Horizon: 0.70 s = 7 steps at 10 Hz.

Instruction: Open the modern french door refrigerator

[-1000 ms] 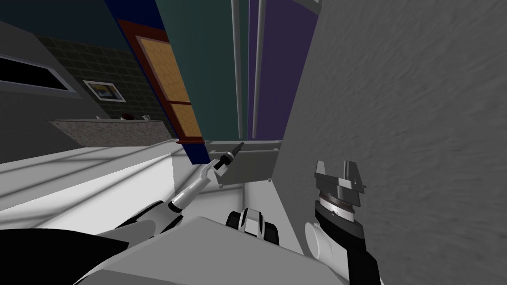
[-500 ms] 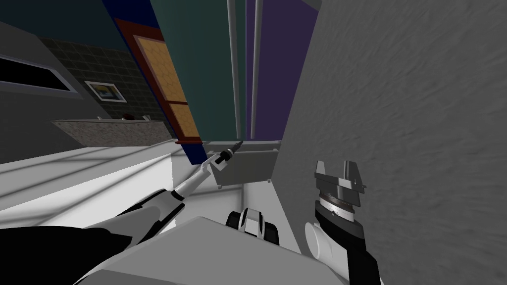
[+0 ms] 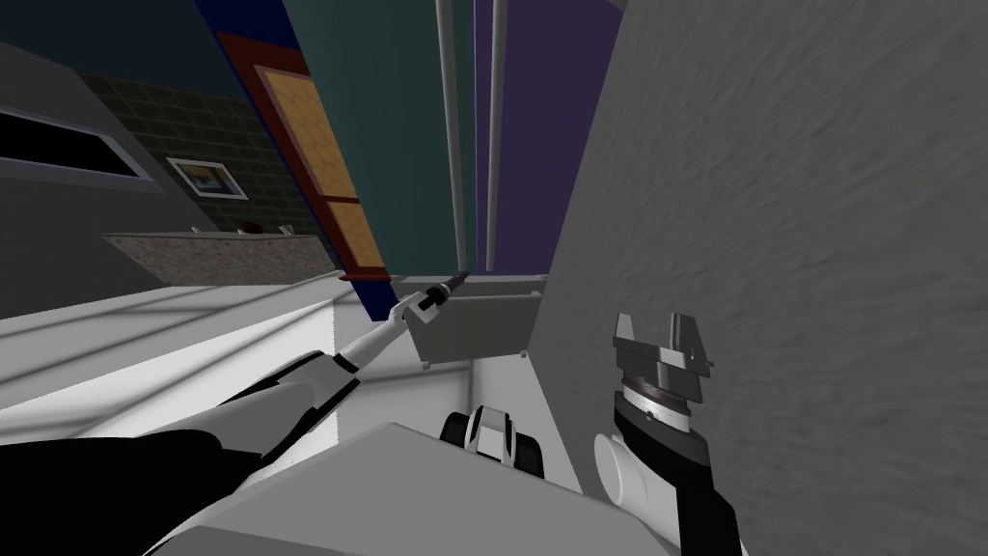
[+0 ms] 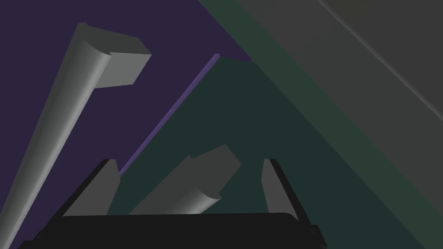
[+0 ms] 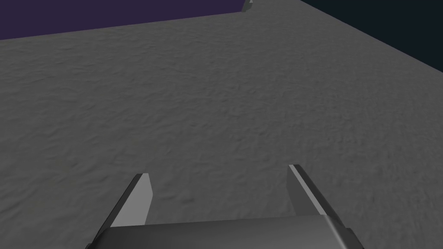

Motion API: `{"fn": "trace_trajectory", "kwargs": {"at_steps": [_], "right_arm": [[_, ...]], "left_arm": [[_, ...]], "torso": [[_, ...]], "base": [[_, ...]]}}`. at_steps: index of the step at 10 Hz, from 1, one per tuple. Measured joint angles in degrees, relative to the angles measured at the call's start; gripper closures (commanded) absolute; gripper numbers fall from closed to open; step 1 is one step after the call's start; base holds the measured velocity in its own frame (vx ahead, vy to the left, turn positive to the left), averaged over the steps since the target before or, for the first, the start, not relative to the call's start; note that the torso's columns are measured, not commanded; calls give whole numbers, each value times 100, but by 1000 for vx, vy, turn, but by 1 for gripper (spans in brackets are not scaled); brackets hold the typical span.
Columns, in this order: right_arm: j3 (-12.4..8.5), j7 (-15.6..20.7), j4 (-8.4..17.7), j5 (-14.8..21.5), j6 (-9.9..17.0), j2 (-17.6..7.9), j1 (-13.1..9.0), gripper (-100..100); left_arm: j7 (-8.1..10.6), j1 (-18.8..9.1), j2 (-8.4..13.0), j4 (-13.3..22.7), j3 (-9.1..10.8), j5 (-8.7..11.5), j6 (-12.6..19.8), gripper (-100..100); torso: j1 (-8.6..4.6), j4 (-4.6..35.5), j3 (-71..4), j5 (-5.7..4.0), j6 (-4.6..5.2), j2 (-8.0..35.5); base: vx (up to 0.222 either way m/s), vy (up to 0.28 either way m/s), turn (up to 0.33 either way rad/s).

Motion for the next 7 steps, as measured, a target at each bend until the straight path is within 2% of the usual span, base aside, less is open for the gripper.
{"fn": "trace_trajectory", "kwargs": {"at_steps": [2,3,4,5,7], "right_arm": [[0,0,0,0,0,0,0,0],[0,0,0,0,0,0,0,0],[0,0,0,0,0,0,0,0],[0,0,0,0,0,0,0,0],[-2,0,1,0,1,-2,-2,0]], "left_arm": [[19,-177,175,178,-53,-29,81,-100],[19,-183,183,188,-54,-32,89,-100],[19,-183,182,187,-54,-32,88,100],[19,-183,182,187,-54,-32,88,100],[107,-132,312,-83,-247,40,5,100]], "torso": [[1,-1,-2,0,0,-3],[5,-1,0,2,0,0],[6,0,1,2,0,1],[3,0,0,1,0,0],[42,7,14,14,-3,21]], "base": [[20,-19,6],[0,0,0],[0,0,0],[-92,153,-69],[-113,174,-39]]}}
